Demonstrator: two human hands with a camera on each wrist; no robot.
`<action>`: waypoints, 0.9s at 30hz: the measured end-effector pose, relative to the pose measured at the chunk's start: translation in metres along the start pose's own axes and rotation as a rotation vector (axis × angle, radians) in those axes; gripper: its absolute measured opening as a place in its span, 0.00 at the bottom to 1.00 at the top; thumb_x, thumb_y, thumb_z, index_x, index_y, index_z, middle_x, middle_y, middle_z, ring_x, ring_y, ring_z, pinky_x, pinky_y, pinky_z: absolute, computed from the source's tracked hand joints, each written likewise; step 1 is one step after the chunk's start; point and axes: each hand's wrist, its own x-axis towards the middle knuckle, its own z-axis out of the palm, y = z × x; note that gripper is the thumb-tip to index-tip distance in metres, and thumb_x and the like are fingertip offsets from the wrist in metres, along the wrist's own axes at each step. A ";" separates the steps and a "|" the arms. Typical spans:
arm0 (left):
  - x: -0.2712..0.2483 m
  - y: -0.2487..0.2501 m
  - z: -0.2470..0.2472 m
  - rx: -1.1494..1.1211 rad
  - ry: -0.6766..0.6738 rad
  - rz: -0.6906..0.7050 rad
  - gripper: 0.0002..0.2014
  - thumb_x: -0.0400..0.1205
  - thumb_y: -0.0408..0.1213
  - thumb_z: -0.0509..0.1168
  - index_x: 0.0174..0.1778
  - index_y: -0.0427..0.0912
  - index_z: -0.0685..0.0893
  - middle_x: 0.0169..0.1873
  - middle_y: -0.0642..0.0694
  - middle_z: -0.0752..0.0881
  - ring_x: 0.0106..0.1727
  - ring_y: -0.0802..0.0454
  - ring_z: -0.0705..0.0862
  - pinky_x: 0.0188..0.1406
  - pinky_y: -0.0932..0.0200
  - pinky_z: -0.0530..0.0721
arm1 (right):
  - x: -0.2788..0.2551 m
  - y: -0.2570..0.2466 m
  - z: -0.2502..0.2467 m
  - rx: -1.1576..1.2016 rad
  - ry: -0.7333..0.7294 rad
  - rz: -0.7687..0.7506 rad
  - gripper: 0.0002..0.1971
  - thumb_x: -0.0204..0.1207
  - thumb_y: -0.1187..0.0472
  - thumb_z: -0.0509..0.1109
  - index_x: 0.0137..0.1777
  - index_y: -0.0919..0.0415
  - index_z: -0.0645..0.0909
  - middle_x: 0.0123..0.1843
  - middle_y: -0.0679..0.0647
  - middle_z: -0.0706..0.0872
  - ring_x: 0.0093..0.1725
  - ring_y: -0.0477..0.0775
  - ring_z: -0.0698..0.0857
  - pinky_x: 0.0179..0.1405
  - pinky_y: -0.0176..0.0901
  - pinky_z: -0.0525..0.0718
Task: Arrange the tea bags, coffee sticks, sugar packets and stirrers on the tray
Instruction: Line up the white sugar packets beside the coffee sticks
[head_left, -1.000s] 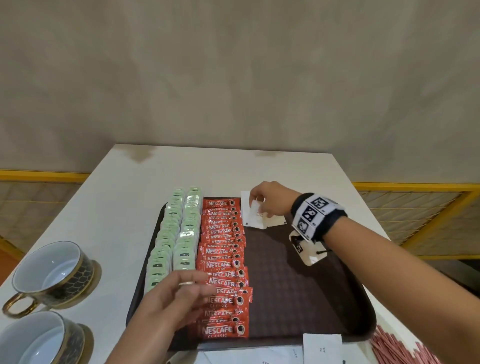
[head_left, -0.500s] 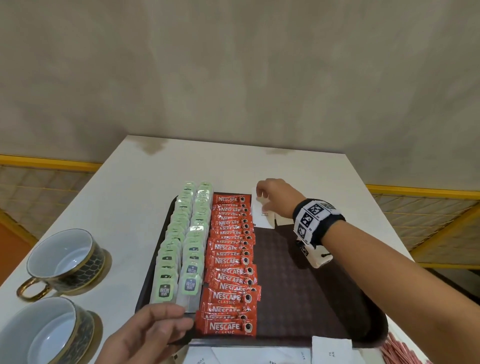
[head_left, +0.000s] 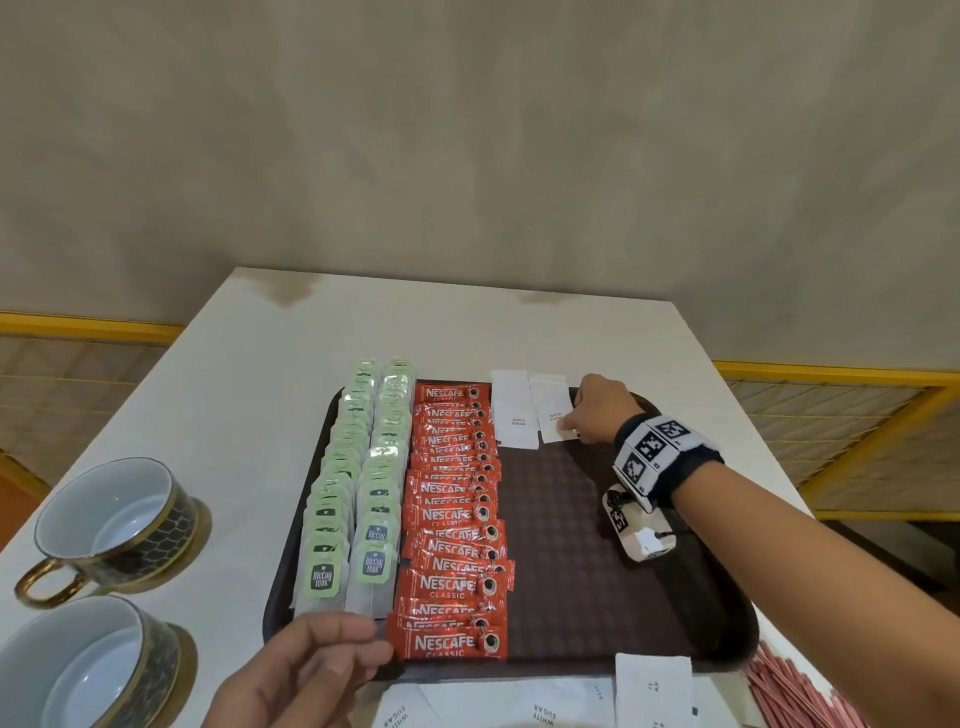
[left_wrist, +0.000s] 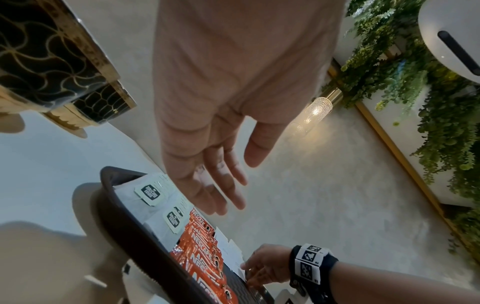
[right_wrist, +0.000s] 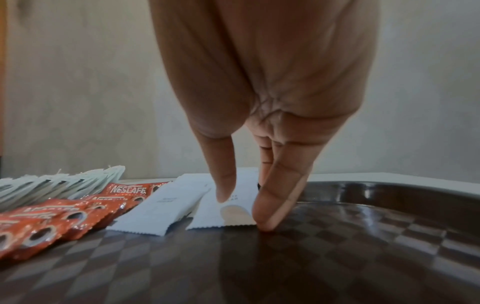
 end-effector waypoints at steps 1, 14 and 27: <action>0.001 -0.002 -0.001 0.035 -0.001 -0.010 0.38 0.45 0.45 0.88 0.44 0.25 0.84 0.39 0.27 0.89 0.44 0.32 0.90 0.38 0.54 0.91 | 0.000 -0.002 0.001 -0.011 -0.001 0.007 0.14 0.71 0.63 0.76 0.49 0.64 0.74 0.47 0.58 0.80 0.50 0.61 0.83 0.29 0.41 0.73; -0.015 0.003 -0.017 0.265 0.013 0.066 0.10 0.82 0.22 0.59 0.49 0.33 0.86 0.41 0.38 0.92 0.47 0.47 0.90 0.54 0.54 0.83 | -0.035 -0.012 -0.020 0.176 0.032 0.049 0.09 0.74 0.62 0.73 0.42 0.69 0.81 0.35 0.62 0.87 0.37 0.63 0.89 0.32 0.45 0.88; -0.051 -0.037 0.056 1.525 -0.522 0.358 0.32 0.78 0.57 0.66 0.77 0.56 0.64 0.70 0.56 0.71 0.68 0.54 0.70 0.65 0.58 0.73 | -0.308 0.072 0.007 -0.073 -0.280 0.146 0.28 0.69 0.37 0.75 0.57 0.61 0.83 0.51 0.58 0.87 0.51 0.58 0.87 0.41 0.42 0.79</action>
